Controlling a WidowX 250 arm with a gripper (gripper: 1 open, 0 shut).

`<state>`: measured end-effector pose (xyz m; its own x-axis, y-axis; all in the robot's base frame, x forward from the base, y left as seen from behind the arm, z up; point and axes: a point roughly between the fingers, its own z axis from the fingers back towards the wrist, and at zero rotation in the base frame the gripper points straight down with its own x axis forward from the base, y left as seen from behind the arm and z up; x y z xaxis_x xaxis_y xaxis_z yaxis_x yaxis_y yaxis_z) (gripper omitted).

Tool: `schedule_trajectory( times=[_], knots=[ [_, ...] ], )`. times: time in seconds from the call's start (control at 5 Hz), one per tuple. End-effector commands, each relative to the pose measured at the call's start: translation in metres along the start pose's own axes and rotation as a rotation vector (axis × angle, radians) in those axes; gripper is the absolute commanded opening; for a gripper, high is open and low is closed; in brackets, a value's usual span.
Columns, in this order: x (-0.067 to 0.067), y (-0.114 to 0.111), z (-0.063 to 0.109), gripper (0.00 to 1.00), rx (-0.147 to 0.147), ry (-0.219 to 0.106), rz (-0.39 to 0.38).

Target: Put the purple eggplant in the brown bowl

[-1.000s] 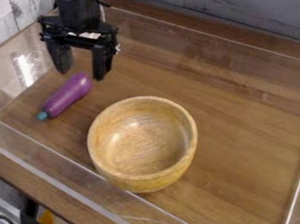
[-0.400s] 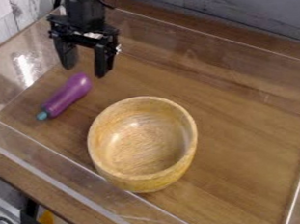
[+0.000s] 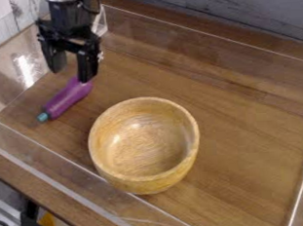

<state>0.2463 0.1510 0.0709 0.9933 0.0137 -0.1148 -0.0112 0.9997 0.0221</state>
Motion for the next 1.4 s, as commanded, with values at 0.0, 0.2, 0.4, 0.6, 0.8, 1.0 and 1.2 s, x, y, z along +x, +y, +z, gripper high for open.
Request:
schedule_trajectory(
  times=[0.0,0.2,0.4,0.6,0.8,1.0,1.2],
  knots=[
    [-0.002,0.006,0.006,1.00,0.016,-0.023,-0.014],
    [-0.003,0.006,0.004,1.00,0.008,-0.016,-0.027],
    [0.001,0.011,-0.005,1.00,0.001,-0.006,-0.048],
    [0.007,0.022,-0.017,1.00,-0.010,-0.014,-0.071],
    [0.006,0.030,-0.026,1.00,-0.023,-0.017,-0.069],
    [0.004,0.035,-0.031,1.00,-0.037,-0.020,-0.067],
    [0.006,0.051,-0.039,1.00,-0.056,-0.033,-0.026]
  ],
)
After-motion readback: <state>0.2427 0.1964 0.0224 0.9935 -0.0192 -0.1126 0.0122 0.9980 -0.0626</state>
